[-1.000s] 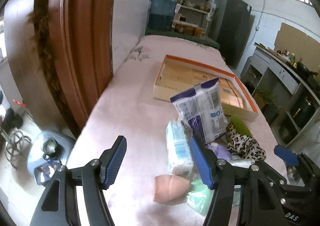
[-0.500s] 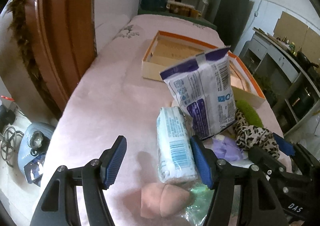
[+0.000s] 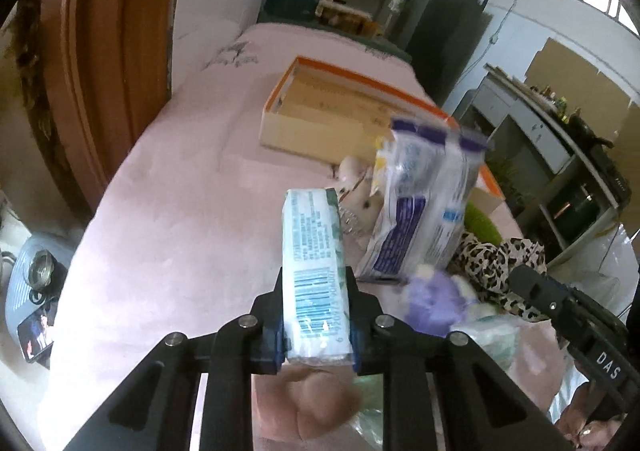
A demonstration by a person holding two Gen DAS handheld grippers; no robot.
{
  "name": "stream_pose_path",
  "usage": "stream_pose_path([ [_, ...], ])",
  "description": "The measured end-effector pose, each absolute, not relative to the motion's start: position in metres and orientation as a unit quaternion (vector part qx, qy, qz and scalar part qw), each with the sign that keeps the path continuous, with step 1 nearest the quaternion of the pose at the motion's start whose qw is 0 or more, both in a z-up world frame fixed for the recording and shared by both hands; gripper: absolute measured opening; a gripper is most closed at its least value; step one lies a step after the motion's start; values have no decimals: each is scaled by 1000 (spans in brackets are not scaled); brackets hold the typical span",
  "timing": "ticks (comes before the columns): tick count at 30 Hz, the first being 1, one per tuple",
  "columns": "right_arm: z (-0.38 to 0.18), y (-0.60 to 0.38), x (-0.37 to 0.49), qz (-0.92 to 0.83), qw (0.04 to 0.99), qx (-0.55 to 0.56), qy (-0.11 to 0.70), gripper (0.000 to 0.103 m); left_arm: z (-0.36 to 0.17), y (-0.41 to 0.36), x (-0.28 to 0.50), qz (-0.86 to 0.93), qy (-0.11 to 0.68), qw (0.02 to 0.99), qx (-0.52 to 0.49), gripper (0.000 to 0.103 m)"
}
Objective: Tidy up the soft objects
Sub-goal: 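Grasp the white wipes pack with the left tool while the right tool grasps the leopard-print scarf, then carry the wipes pack and scarf into the orange-rimmed box and open both tools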
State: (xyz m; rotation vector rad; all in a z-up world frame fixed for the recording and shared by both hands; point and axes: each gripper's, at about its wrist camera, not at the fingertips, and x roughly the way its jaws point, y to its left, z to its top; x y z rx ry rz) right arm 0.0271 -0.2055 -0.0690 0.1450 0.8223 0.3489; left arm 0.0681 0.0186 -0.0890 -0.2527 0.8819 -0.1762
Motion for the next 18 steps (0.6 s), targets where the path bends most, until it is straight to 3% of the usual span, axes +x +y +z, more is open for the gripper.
stream_pose_path([
  [18, 7, -224, -2, 224, 920, 93, 309, 15, -6, 9, 49, -105, 333, 933, -86, 23],
])
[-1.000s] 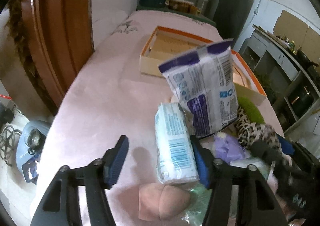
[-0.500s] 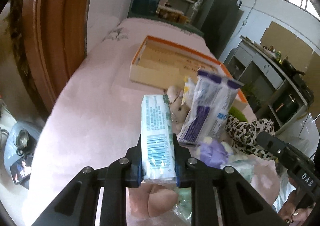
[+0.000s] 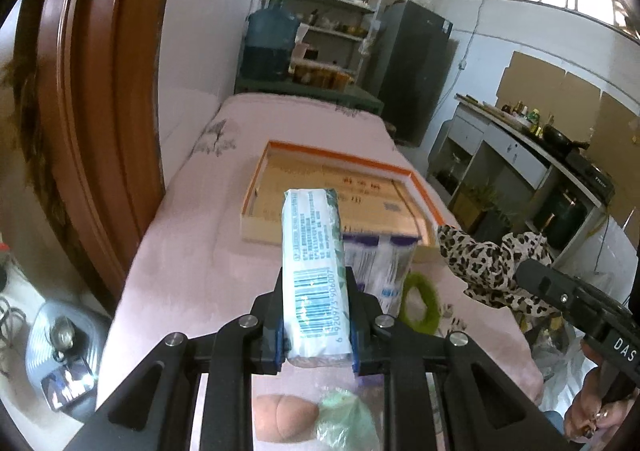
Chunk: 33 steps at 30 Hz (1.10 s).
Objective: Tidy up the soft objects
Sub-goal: 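Carry the wipes pack and scarf into the orange-rimmed box and open both tools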
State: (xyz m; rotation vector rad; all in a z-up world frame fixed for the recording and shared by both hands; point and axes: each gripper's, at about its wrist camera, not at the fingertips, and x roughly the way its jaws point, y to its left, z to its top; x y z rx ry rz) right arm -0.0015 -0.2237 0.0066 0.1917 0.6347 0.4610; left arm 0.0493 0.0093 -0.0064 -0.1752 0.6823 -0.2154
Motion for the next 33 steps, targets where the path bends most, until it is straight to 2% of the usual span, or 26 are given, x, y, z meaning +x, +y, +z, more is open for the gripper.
stream_pose_path([
  [14, 53, -247, 31, 197, 949, 41, 244, 15, 45, 12, 131, -113, 307, 942, -69, 23],
  [22, 55, -252, 85, 178, 954, 25, 241, 15, 31, 8, 192, -108, 340, 931, -81, 23],
  [33, 31, -257, 165, 165, 944, 40, 282, 15, 3, -8, 248, -112, 380, 915, -77, 23],
])
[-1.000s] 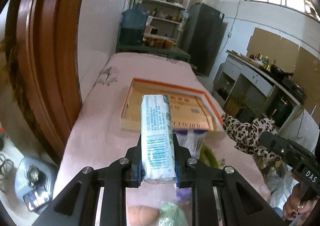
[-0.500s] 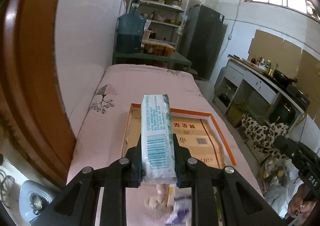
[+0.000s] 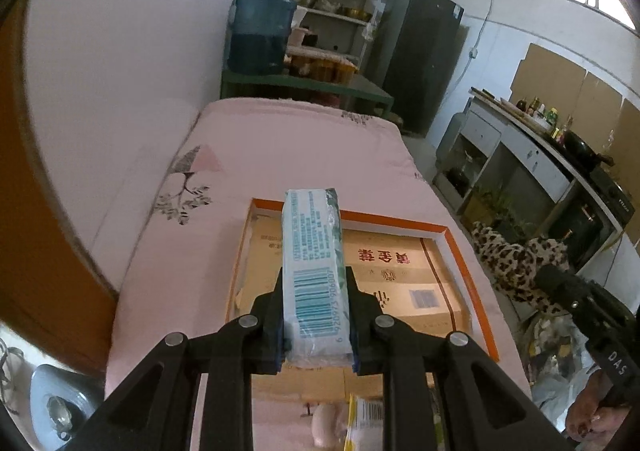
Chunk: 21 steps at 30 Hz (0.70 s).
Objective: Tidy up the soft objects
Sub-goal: 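Carry the wipes pack and scarf into the orange-rimmed box and open both tools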
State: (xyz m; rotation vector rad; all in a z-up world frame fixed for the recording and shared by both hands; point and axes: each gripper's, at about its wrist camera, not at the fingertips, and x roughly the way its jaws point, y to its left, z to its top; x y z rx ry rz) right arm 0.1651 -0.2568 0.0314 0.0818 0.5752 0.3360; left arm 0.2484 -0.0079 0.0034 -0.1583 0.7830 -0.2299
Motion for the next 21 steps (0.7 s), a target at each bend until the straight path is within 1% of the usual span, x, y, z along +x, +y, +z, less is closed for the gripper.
stream_pose_path([
  [10, -8, -256, 222, 157, 927, 55, 336, 15, -40, -14, 288, -134, 445, 882, -80, 23],
  [21, -56, -254, 250, 145, 911, 55, 382, 15, -78, -23, 304, -146, 485, 860, -68, 23],
])
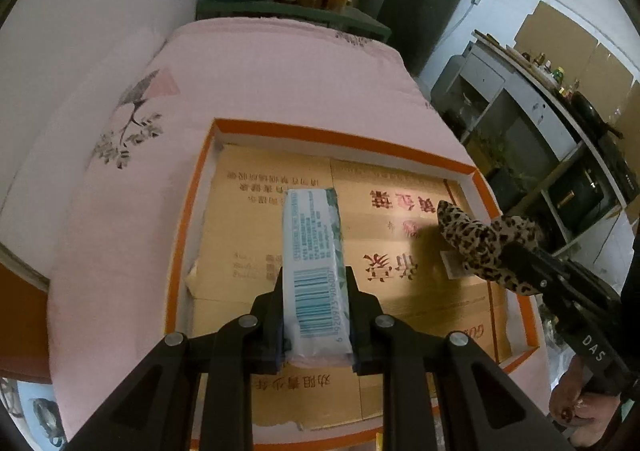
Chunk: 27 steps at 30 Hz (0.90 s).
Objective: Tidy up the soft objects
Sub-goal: 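Carry the wipes pack and scarf into the orange-rimmed box and open both tools, then move both tools back from the box to the pile of items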
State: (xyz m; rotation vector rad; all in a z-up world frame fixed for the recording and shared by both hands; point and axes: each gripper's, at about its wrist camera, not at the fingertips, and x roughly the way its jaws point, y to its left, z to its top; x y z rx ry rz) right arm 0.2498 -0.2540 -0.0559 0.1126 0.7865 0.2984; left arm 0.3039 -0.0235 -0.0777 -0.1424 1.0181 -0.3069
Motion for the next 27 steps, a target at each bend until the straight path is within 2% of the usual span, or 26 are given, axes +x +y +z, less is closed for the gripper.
stream_pose_path([
  [8, -75, -254, 253, 147, 904, 54, 399, 18, -94, -15, 309, -155, 497, 848, -103, 23],
  [10, -78, -253, 253, 148, 902, 53, 402, 18, -95, -13, 308, -157, 495, 848, -107, 25],
  [12, -80, -251, 249, 150, 901, 52, 404, 20, -95, -12, 306, -155, 491, 851, -107, 34],
  [15, -83, -248, 247, 151, 900, 49, 405, 29, -95, -11, 303, -150, 487, 853, -113, 47],
  [17, -84, -247, 245, 148, 901, 44, 405, 47, -93, -9, 301, -158, 484, 851, -129, 51],
  [19, -84, -246, 243, 140, 903, 38, 404, 54, -89, -7, 299, -156, 479, 854, -133, 57],
  [21, -83, -246, 241, 140, 904, 36, 402, 55, -84, -7, 296, -152, 469, 860, -129, 64],
  [23, -82, -245, 239, 140, 905, 34, 400, 59, -78, -8, 292, -155, 460, 865, -124, 64],
  [27, -79, -244, 232, 137, 908, 26, 395, 60, -66, -4, 284, -160, 444, 873, -124, 64],
])
